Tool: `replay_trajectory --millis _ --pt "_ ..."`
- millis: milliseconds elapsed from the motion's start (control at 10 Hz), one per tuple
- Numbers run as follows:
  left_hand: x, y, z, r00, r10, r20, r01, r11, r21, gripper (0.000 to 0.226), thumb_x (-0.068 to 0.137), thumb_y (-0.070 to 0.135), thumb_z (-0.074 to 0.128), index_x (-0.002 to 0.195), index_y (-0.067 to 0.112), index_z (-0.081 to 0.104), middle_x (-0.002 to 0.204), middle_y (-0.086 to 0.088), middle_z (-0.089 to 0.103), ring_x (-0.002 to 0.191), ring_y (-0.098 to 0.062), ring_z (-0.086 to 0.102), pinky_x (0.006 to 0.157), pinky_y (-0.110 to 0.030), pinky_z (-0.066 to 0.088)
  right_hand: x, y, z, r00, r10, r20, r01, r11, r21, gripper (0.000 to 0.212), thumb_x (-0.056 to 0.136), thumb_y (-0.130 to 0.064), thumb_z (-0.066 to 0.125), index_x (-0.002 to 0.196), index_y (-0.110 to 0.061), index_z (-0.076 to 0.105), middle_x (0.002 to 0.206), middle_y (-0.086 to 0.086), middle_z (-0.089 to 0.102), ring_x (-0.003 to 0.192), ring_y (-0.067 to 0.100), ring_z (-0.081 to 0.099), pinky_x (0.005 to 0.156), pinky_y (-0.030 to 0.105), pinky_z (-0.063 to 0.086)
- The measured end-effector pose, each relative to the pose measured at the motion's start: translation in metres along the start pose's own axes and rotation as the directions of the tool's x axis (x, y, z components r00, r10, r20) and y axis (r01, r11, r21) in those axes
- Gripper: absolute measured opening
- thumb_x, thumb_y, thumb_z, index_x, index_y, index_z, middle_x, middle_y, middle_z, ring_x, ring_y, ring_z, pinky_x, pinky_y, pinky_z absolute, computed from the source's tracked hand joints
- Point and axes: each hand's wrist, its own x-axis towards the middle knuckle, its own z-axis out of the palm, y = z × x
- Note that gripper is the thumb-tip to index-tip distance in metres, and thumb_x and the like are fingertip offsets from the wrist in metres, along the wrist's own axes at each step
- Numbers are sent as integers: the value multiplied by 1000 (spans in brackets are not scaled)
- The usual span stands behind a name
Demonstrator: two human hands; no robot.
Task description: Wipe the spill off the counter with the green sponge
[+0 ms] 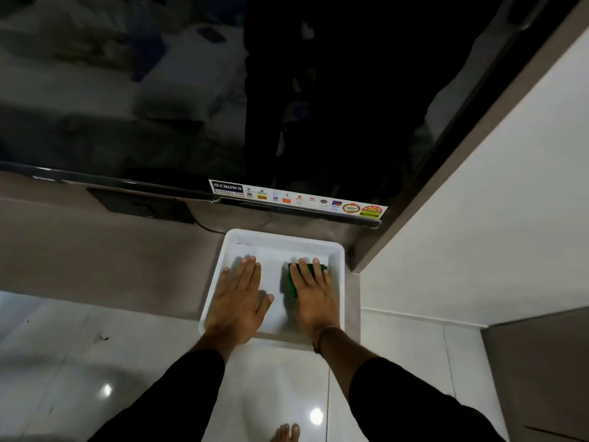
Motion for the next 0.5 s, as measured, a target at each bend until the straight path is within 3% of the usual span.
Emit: replay_trajectory --millis 100,300,400,500 --pt "4 -4 7 1000 -19 23 20 998 -56 83 103 66 14 165 10 16 176 -9 6 161 -27 -2 130 -52 5 -1 4 13 996 30 86 -29 1000 -13 76 107 -26 48 162 -26 -3 174 1 -9 158 33 -17 125 48 -11" --pt "7 -3 2 997 31 64 -31 1000 2 86 102 65 7 165 9 15 176 -13 10 161 -31 3 129 -57 16 0 4 12 991 25 135 -24 1000 -7 80 105 -30 50 162 -27 -5 174 1 -11 158 34 -18 127 51 -9" --pt "5 4 -11 996 40 75 -42 999 27 86 101 64 6 165 8 17 175 -15 11 161 -33 5 129 -57 16 -2 7 4 992 -1 128 0 1000 8 82 102 -32 52 163 -26 -3 174 3 -10 158 35 -16 128 53 -5" --pt "-3 26 -28 997 62 41 -63 998 26 86 99 62 5 165 7 16 174 -16 10 161 -34 3 130 -59 12 -24 8 -17 1000 -7 30 3 990 143 91 96 -36 59 163 -26 -2 173 2 -7 156 30 -18 128 53 -1"
